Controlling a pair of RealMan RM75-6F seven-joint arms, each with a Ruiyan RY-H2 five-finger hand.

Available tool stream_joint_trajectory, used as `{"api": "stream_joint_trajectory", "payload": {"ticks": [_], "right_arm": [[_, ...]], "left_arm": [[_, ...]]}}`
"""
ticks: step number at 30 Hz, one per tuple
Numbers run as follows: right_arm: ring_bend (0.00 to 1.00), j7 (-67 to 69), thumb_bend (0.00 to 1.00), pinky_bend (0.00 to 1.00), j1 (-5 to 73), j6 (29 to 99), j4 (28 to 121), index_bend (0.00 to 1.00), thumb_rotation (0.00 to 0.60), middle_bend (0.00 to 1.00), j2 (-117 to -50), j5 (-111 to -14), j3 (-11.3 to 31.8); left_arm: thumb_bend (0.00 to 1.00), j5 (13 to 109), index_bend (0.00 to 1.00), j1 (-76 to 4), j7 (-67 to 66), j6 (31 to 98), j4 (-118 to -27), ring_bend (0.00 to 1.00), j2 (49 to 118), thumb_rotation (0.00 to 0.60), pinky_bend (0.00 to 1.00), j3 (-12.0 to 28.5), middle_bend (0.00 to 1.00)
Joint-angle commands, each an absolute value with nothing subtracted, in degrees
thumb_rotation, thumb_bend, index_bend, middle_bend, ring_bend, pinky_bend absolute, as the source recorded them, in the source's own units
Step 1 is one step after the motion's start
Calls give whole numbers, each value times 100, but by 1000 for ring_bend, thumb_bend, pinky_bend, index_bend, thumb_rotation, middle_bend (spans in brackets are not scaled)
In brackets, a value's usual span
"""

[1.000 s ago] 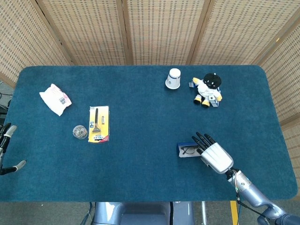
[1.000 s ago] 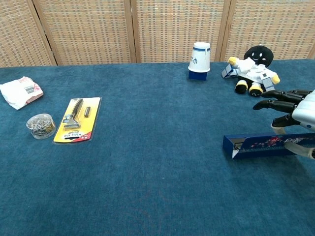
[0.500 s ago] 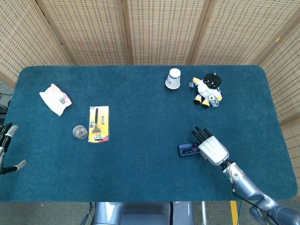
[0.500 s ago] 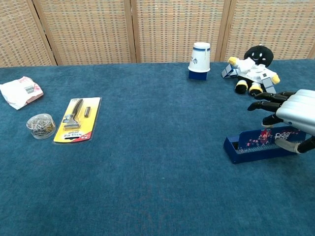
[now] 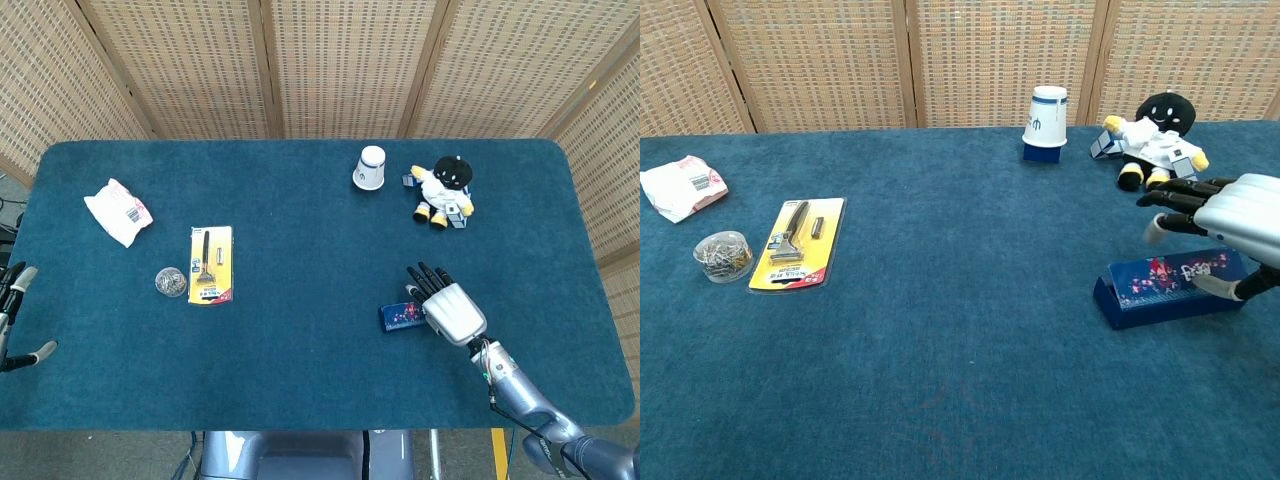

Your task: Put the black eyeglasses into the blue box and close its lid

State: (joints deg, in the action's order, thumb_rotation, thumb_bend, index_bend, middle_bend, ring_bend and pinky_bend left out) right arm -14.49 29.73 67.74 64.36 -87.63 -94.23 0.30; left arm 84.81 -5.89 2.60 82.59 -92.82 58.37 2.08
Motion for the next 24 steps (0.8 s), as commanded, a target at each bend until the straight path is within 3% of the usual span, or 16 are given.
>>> {"api": "stream_joint_trajectory", "payload": {"ticks": [1, 7, 11, 16, 24], "right_arm": [[0, -1484, 275, 199, 2963, 6839, 6417, 101, 600, 7, -8829, -9341, 117], [0, -1398, 259, 189, 2976, 6828, 6629, 40, 600, 0, -8722, -9243, 190], [0, -1244, 211, 90, 3143, 6114, 7768, 0, 600, 0, -7843, -8980, 132], [0, -1424, 208, 57, 3334, 5475, 8785, 0, 600, 0, -7065, -8674, 107], [0, -1826, 156, 57, 3473, 5023, 8576, 0, 600, 0, -7332, -8343, 56]], "left_arm": [[0, 8478, 0, -590, 263, 8255, -9283, 0, 5837, 600, 0, 208, 0], [0, 8471, 0, -592, 272, 8247, -9283, 0, 5832, 600, 0, 208, 0], [0, 8457, 0, -606, 254, 8214, -9279, 0, 5837, 600, 0, 208, 0], [0, 8455, 0, -603, 229, 8218, -9293, 0, 5841, 600, 0, 204, 0], [0, 8465, 0, -598, 210, 8229, -9304, 0, 5844, 600, 0, 198, 0]]}}
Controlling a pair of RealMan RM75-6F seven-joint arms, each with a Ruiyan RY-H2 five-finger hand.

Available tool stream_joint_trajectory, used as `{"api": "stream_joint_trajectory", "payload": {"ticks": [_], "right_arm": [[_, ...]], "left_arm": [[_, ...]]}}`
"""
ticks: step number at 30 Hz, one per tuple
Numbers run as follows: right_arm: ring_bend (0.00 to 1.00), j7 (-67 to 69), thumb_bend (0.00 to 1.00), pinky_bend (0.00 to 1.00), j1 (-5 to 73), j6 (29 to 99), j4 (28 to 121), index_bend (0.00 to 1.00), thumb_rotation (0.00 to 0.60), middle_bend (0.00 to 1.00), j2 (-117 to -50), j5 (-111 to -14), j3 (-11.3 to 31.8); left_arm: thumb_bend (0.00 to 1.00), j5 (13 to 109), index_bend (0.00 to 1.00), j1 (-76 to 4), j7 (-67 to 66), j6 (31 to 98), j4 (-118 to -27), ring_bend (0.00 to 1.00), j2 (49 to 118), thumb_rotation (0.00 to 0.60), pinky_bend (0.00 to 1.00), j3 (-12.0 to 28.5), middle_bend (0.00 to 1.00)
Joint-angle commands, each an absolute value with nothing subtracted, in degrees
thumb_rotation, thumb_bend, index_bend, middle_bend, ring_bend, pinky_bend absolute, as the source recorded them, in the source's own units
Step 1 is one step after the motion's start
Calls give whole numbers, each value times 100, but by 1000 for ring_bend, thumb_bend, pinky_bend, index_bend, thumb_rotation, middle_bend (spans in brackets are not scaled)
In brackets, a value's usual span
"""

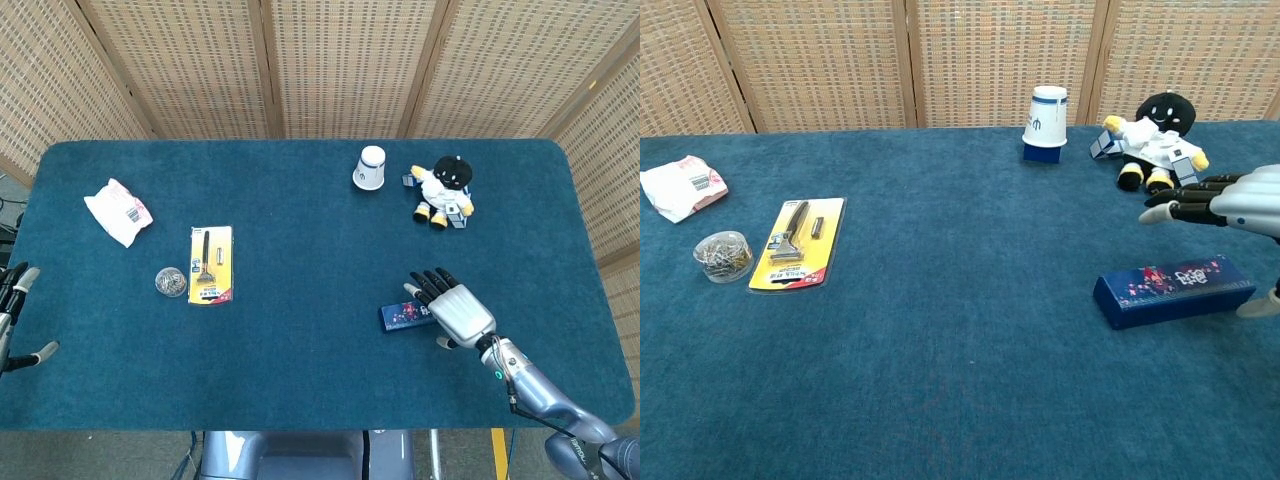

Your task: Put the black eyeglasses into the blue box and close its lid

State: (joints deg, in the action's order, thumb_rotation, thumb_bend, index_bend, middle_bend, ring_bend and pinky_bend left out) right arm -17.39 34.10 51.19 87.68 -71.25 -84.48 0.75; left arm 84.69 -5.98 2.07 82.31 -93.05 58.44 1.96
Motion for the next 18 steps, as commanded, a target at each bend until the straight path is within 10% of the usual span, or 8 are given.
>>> {"api": "stream_joint_trajectory", "payload": {"ticks": [1, 18], "right_arm": [[0, -1832, 156, 57, 3483, 5015, 8490, 0, 600, 0, -7407, -8334, 60], [8, -1104, 217, 61, 3578, 5260, 7448, 391, 600, 392, -8267, -8632, 65]], "left_arm": [[0, 8463, 0, -598, 211, 8228, -9302, 0, 5845, 600, 0, 198, 0], [0, 8394, 0, -620, 242, 8175, -9276, 0, 5845, 600, 0, 222, 0]]}}
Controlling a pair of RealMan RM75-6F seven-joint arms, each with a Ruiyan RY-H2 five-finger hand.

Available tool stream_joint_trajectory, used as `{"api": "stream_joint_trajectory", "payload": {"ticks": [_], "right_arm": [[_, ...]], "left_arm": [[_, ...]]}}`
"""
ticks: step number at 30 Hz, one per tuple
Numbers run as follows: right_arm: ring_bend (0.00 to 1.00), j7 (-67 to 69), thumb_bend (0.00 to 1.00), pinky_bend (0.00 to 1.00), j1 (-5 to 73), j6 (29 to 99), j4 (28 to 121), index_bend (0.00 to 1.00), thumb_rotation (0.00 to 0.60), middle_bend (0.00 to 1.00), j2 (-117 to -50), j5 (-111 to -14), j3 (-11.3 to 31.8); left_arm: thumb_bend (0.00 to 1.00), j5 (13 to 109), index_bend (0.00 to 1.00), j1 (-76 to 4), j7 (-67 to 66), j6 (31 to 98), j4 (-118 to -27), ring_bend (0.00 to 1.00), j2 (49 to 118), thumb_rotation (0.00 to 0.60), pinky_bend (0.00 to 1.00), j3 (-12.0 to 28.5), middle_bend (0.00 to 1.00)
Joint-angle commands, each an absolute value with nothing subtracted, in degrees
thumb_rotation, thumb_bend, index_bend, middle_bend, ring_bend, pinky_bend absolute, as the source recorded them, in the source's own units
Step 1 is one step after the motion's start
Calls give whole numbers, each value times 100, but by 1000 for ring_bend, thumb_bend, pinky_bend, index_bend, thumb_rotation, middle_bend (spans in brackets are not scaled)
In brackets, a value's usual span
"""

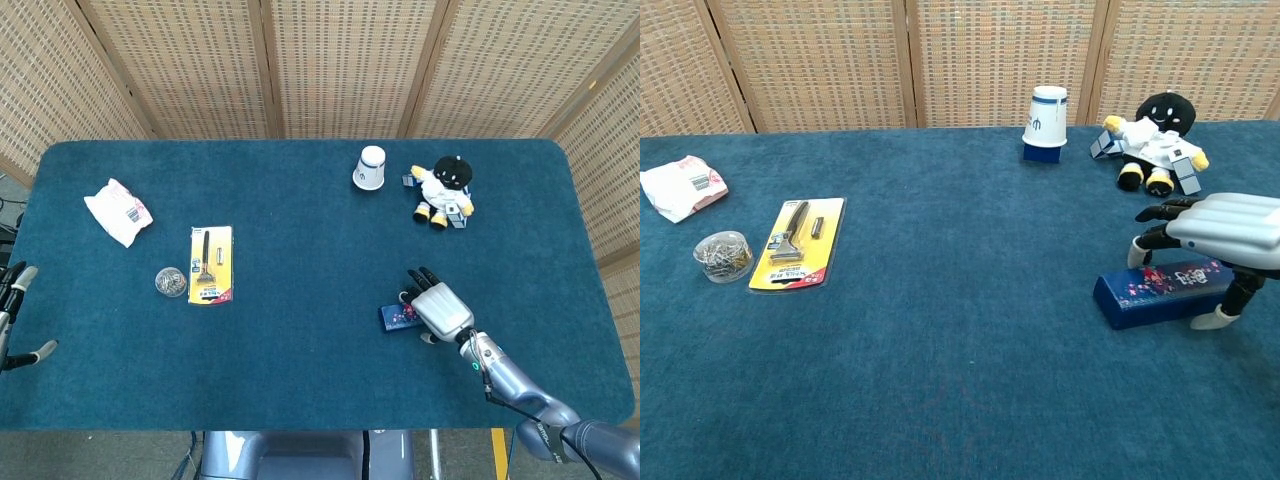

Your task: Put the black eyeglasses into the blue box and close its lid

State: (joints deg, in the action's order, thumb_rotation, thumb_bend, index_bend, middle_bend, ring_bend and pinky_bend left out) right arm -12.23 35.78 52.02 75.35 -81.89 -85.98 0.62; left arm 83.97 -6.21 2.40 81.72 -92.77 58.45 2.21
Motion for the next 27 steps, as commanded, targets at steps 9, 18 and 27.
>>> {"api": "stream_joint_trajectory", "payload": {"ticks": [9, 18, 27], "right_arm": [[36, -914, 204, 91, 3541, 5317, 7423, 325, 600, 239, -8238, -8666, -6], [0, -1175, 0, 47, 3360, 5517, 8679, 0, 600, 0, -7351, -8474, -5], [0, -634, 0, 45, 2039, 7721, 9369, 0, 600, 0, -6476, -8793, -153]], "left_arm": [[0, 8407, 0, -618, 249, 8183, -9276, 0, 5840, 600, 0, 219, 0], [0, 8494, 0, -586, 300, 8270, -9296, 0, 5813, 600, 0, 198, 0], [0, 8605, 0, -480, 572, 8477, -9284, 0, 5705, 600, 0, 178, 0]]}}
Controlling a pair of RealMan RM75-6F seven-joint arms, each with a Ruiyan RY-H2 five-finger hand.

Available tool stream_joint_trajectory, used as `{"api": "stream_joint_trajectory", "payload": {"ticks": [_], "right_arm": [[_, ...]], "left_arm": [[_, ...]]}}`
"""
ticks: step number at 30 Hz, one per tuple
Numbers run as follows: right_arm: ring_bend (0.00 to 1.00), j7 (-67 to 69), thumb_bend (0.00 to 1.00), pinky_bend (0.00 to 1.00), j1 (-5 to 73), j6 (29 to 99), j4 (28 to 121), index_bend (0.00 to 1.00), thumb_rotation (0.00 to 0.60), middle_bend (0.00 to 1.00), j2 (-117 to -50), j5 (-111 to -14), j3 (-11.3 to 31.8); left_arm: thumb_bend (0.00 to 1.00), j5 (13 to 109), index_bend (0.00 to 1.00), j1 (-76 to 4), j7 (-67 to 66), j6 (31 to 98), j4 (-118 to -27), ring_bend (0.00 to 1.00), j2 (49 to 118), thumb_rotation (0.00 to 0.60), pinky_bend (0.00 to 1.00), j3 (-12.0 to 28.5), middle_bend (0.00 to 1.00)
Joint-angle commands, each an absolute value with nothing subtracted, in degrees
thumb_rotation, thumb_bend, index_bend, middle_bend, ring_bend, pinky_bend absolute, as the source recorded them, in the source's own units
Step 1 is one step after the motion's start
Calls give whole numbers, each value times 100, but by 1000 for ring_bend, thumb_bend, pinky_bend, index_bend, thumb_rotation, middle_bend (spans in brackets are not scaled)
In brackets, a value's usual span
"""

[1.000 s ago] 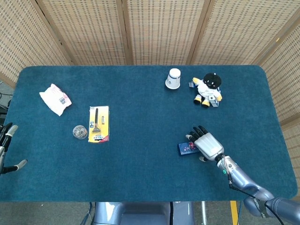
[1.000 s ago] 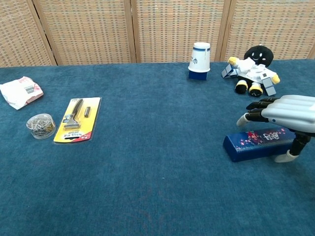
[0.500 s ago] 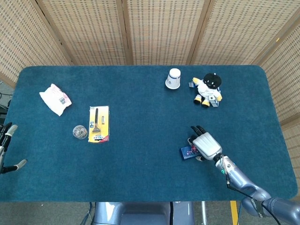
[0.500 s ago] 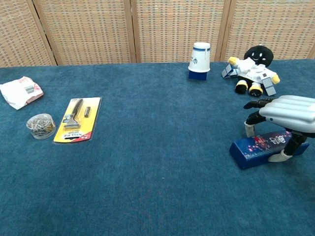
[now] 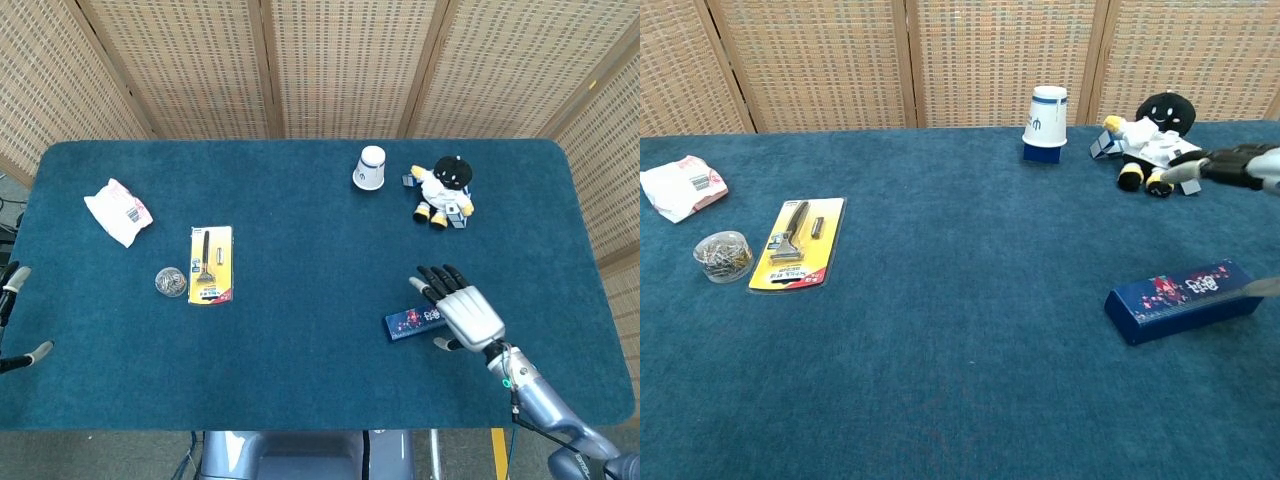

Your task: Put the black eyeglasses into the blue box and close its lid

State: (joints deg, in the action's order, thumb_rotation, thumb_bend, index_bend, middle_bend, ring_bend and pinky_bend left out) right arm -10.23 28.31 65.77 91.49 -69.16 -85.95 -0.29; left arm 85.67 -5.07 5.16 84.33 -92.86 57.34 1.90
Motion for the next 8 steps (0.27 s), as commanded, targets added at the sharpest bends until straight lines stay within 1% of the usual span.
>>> {"api": "stream_joint_trajectory", "payload": {"ticks": [1, 8], "right_arm": [[0, -486, 0, 44, 1871, 7953, 9311, 0, 600, 0, -6448, -8800, -178], [0, 495, 0, 27, 1029, 9009, 8920, 0, 600, 0, -6435, -8747, -212]], "left_arm": [[0, 8631, 0, -468, 598, 8505, -9285, 0, 5695, 600, 0, 172, 0], [0, 8761, 0, -402, 590, 8629, -9303, 0, 5667, 600, 0, 119, 0]]}}
